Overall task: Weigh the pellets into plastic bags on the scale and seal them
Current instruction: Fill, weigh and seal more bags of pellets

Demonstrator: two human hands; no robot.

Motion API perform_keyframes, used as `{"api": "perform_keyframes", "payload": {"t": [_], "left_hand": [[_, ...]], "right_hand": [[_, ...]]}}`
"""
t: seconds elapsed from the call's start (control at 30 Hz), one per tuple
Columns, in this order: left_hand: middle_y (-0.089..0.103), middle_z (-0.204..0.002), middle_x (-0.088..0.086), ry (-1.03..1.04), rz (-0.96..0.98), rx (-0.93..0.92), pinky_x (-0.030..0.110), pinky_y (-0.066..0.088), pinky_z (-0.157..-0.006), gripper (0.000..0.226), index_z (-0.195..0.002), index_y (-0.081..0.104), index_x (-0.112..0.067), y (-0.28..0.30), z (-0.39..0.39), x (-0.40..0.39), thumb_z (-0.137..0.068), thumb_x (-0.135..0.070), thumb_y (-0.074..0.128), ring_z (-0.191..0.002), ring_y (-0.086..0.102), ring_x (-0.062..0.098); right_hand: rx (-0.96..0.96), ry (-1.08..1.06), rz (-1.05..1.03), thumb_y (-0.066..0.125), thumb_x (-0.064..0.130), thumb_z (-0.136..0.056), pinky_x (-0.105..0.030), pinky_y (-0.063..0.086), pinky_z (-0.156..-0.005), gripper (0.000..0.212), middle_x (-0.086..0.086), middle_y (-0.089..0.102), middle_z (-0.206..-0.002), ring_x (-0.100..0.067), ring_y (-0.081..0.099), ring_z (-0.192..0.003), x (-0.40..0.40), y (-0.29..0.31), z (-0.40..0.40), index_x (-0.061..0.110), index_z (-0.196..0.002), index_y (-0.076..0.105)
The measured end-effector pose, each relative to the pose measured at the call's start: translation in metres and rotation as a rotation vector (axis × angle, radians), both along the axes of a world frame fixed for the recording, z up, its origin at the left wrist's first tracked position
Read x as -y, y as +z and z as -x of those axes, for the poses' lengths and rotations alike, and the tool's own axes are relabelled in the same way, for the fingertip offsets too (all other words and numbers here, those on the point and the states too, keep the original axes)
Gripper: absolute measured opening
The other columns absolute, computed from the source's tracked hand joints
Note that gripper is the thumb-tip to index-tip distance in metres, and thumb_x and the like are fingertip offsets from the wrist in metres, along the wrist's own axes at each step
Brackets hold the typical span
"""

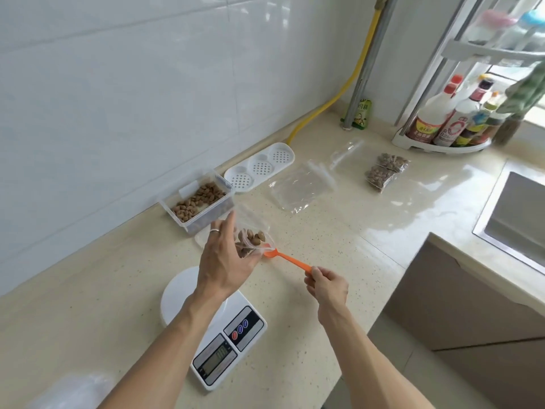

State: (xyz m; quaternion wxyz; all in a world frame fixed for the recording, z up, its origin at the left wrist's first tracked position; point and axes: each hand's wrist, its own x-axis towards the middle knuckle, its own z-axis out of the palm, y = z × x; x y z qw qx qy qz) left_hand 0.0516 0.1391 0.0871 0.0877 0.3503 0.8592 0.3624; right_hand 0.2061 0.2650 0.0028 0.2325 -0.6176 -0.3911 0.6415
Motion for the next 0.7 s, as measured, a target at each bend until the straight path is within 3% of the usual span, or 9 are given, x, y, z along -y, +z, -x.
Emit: {"api": "perform_keyframes", "payload": {"t": [0.13, 0.23, 0.33, 0.47, 0.53, 0.6, 0.7], "left_hand": [[0.046, -0.123, 0.008, -0.033, 0.027, 0.011, 0.036, 0.050, -0.087, 0.101, -0.150, 0.025, -0.015, -0.001, -0.005, -0.004, -0.069, -0.048, 0.075, -0.107, 0.054, 0.023], [0.046, -0.121, 0.007, -0.033, 0.017, 0.014, 0.038, 0.052, -0.086, 0.098, -0.150, 0.025, -0.017, -0.002, -0.005, -0.004, -0.072, -0.043, 0.078, -0.107, 0.055, 0.022], [0.045, -0.120, 0.006, -0.018, 0.010, 0.009, 0.041, 0.052, -0.088, 0.096, -0.149, 0.026, -0.017, 0.003, -0.005, -0.004, -0.073, -0.039, 0.079, -0.107, 0.056, 0.023], [0.044, -0.133, 0.012, 0.017, -0.012, 0.041, 0.045, 0.046, -0.097, 0.096, -0.150, 0.024, -0.018, 0.009, -0.001, -0.005, -0.074, -0.042, 0.077, -0.121, 0.048, 0.028], [0.044, -0.131, 0.011, 0.033, -0.055, 0.045, 0.042, 0.048, -0.094, 0.093, -0.150, 0.024, -0.019, 0.015, 0.001, -0.005, -0.075, -0.043, 0.074, -0.120, 0.049, 0.027], [0.043, -0.130, 0.009, 0.039, -0.095, 0.019, 0.035, 0.049, -0.089, 0.095, -0.150, 0.023, -0.019, 0.021, 0.003, -0.005, -0.075, -0.041, 0.075, -0.115, 0.051, 0.023], [0.040, -0.135, 0.003, 0.002, -0.080, 0.004, 0.025, 0.042, -0.087, 0.112, -0.152, 0.014, -0.019, 0.034, 0.005, 0.000, -0.068, -0.046, 0.083, -0.118, 0.042, 0.015]], "right_hand": [[0.188, 0.120, -0.137, 0.066, 0.036, -0.092, -0.035, 0.049, -0.082, 0.024, 0.000, 0.069, -0.095, -0.019, 0.062, -0.091, 0.003, -0.001, -0.010, 0.013, -0.098, 0.071], [0.226, 0.150, -0.218, 0.061, 0.038, -0.095, -0.036, 0.047, -0.093, 0.028, 0.000, 0.067, -0.109, -0.020, 0.060, -0.104, -0.001, 0.012, -0.008, 0.014, -0.108, 0.070], [0.134, 0.217, -0.336, 0.055, 0.035, -0.098, -0.034, 0.049, -0.083, 0.029, 0.001, 0.069, -0.097, -0.018, 0.063, -0.094, -0.007, 0.047, 0.009, 0.011, -0.104, 0.070], [0.000, 0.454, -0.538, 0.058, 0.035, -0.095, -0.030, 0.049, -0.064, 0.037, -0.008, 0.070, -0.076, -0.011, 0.061, -0.068, -0.005, 0.110, 0.038, 0.004, -0.081, 0.072], [0.027, 0.587, -0.630, 0.063, 0.035, -0.089, -0.031, 0.044, -0.056, 0.039, -0.009, 0.067, -0.067, -0.010, 0.053, -0.058, -0.002, 0.131, 0.048, 0.002, -0.072, 0.070], [0.092, 0.692, -0.729, 0.065, 0.025, -0.087, -0.025, 0.039, -0.050, 0.028, 0.002, 0.063, -0.059, -0.005, 0.048, -0.048, 0.000, 0.141, 0.056, 0.006, -0.067, 0.070], [0.147, 0.734, -0.810, 0.059, 0.013, -0.090, -0.028, 0.050, -0.052, 0.020, 0.003, 0.068, -0.065, -0.012, 0.062, -0.055, 0.002, 0.151, 0.063, 0.010, -0.073, 0.070]]}}
